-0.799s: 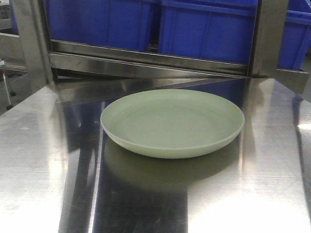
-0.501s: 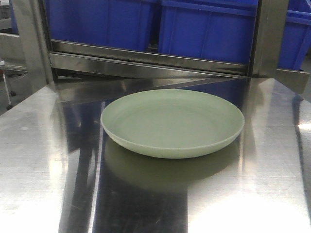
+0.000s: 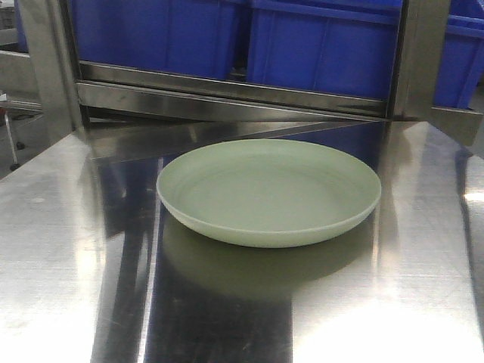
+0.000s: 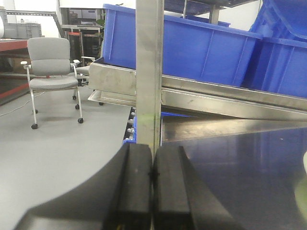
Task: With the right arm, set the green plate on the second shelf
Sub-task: 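Move the right gripper toward the rim of the pale green plate, then close the right gripper on the plate rim farthest from the robot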
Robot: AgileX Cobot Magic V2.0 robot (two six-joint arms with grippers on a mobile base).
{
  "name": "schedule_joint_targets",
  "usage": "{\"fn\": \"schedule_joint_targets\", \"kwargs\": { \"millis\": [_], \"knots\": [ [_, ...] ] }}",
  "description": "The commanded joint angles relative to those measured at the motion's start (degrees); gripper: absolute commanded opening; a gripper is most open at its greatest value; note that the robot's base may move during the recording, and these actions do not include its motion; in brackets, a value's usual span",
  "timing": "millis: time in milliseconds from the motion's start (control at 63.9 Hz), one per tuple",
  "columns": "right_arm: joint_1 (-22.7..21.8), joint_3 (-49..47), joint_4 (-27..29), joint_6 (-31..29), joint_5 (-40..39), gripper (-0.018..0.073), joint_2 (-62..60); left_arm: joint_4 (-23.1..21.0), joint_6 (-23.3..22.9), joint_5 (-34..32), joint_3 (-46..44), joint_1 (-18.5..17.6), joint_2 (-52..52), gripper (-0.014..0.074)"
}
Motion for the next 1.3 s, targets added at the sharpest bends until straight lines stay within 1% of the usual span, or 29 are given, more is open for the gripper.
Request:
{"fn": "schedule_joint_targets", "kwargs": {
  "millis": [0,141,157,251,282,345,407,579,626,705,783,830,877,971,1128,1206,1284],
  "knots": [
    [-0.19,-9.16,4.0,-0.18,-1.45,0.0056,8.73,-0.32,-0.08,-4.8,2.4,-0.26,-1.04,0.013],
    [-0.19,-20.1,11.12,-0.18,4.46,0.0056,22.78,-0.32,-0.08,-4.8,2.4,-0.26,-1.04,0.013],
    [-0.12,-21.5,12.66,-0.18,5.16,0.0056,24.76,-0.32,-0.08,-4.8,2.4,-0.26,-1.04,0.013],
    [0.37,-27.22,21.19,-0.24,13.3,0.0056,32.92,-0.32,-0.08,-4.8,2.4,-0.26,-1.04,0.013],
    [0.78,-29.05,23.86,-0.38,17.07,0.0056,35.29,-0.32,-0.08,-4.8,2.4,-0.26,-1.04,0.013],
    [2.06,-31.14,26.34,-1.94,22.2,0.0056,40.02,-0.32,-0.08,-4.8,2.4,-0.26,-1.04,0.013],
    [4.34,-32.26,27.76,-3.62,23.85,0.0056,43.88,-0.32,-0.08,-4.8,2.4,-0.26,-1.04,0.013],
    [8.82,-32.4,30.18,-3.31,24.85,0.0076,50.81,-0.32,-0.08,-4.8,2.4,-0.26,-1.04,0.013],
    [9.42,-32.4,31.09,-3.26,25.64,0.0113,52.5,-0.32,-0.08,-4.8,2.4,-0.26,-1.04,0.013],
    [9.97,-32.4,33.07,-3.26,26.36,0.0213,55.15,-0.32,-0.08,-4.8,2.4,-0.26,-1.04,0.013],
    [10.0,-32.4,35.26,-3.26,26.56,0.0356,58.04,-0.32,-0.08,-4.8,2.4,-0.26,-1.04,0.013],
    [10.0,-32.4,36.28,-3.26,26.56,0.0414,59.27,-0.32,-0.08,-4.8,2.4,-0.26,-1.04,0.013],
    [10.0,-32.4,37.5,-3.26,26.56,0.0447,60.82,-0.32,-0.08,-4.8,2.4,-0.26,-1.04,0.013],
    [10.0,-32.4,39.32,-3.26,26.78,0.0471,62.99,-0.32,-0.08,-4.8,2.4,-0.26,-1.04,0.013],
    [10.73,-32.4,39.91,-3.26,26.5,0.047,67.1,-0.32,-0.08,-4.8,2.4,-0.26,-1.04,0.013],
    [10.78,-32.4,41.9,-3.26,26.27,0.047,69.7,-0.32,-0.08,-4.8,2.4,-0.26,-1.04,0.013],
    [10.78,-32.4,42.67,-3.26,26.14,0.047,72.47,-0.32,-0.08,-4.8,2.4,-0.26,-1.04,0.013]
  ]
}}
